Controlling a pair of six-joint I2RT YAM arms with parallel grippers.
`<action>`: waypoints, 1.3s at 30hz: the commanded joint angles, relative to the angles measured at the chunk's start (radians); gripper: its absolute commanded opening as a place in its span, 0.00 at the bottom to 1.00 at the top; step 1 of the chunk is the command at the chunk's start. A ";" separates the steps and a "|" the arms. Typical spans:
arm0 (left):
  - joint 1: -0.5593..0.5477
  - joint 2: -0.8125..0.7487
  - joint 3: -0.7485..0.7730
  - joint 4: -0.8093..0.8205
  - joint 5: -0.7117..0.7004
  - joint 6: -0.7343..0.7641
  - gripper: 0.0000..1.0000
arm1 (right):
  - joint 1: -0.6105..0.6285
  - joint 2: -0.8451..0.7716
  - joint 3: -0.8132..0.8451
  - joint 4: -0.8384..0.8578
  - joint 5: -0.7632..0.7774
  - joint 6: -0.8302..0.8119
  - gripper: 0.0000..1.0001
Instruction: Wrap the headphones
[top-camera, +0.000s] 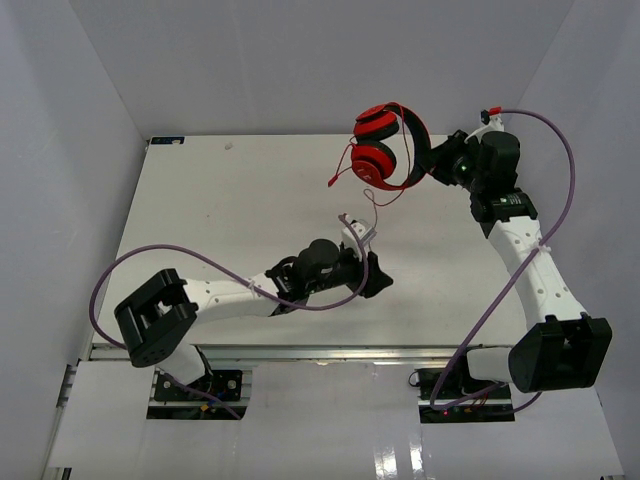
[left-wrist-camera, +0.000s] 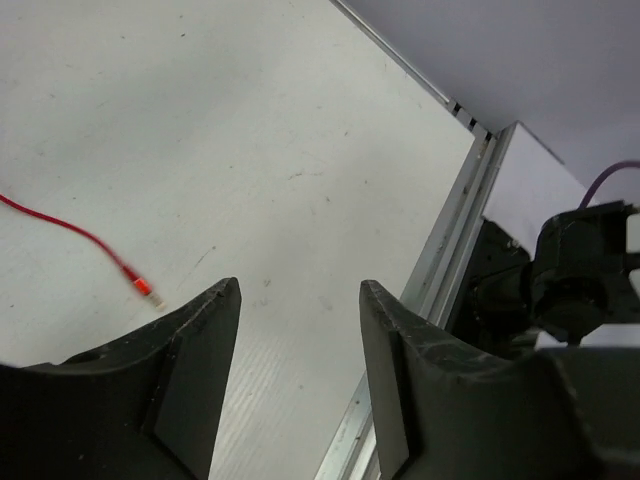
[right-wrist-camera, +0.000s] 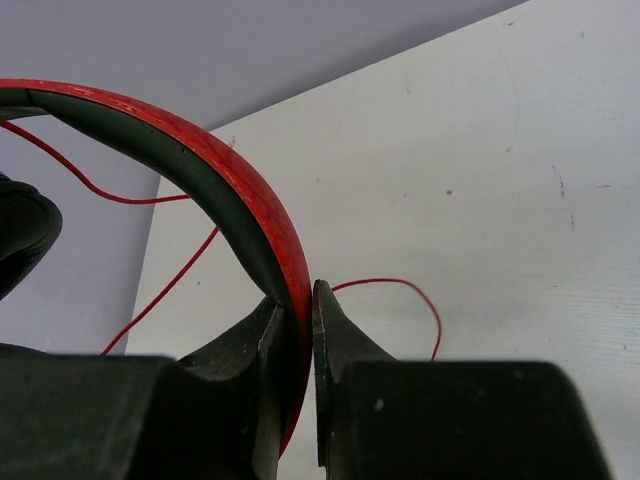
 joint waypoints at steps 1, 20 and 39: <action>-0.023 -0.099 -0.110 0.261 -0.084 0.100 0.70 | 0.001 -0.051 0.048 0.061 -0.065 0.005 0.08; -0.023 -0.017 -0.315 0.627 -0.184 0.284 0.86 | 0.001 -0.076 0.040 0.047 -0.139 0.001 0.08; -0.040 -0.231 -0.343 0.438 -0.046 0.528 0.87 | 0.001 -0.088 0.051 0.015 -0.178 -0.018 0.08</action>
